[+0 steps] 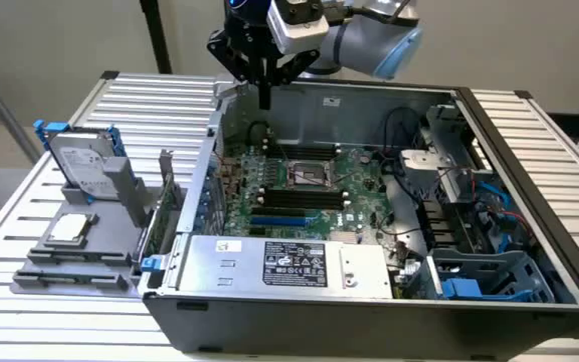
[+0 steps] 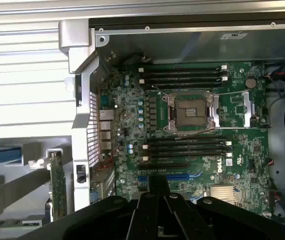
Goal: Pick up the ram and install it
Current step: 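Reach for the ram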
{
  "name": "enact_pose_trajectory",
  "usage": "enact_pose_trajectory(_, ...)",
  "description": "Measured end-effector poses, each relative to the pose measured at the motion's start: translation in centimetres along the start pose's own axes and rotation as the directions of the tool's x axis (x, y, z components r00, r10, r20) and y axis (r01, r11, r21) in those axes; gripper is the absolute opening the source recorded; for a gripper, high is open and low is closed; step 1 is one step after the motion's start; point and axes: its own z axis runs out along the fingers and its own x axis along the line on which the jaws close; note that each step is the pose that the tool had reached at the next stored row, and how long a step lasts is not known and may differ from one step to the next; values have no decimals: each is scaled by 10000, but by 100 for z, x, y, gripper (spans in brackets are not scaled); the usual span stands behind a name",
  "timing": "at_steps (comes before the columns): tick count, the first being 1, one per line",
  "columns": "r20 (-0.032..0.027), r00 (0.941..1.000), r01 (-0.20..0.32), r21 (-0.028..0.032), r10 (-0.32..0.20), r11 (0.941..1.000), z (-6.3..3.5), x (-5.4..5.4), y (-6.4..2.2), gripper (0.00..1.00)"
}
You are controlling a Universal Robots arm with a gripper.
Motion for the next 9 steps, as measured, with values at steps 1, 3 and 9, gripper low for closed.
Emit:
enact_pose_trajectory(1, 0, 10000, 0, -8, 0, 10000, 0, 0, 0, 11)
enact_pose_trajectory(3, -2, 10000, -1, -25, 1, 10000, -1, 0, 0, 11)
enact_pose_trajectory(9, -5, 10000, -2, -74, 2, 10000, -5, 0, 0, 11)
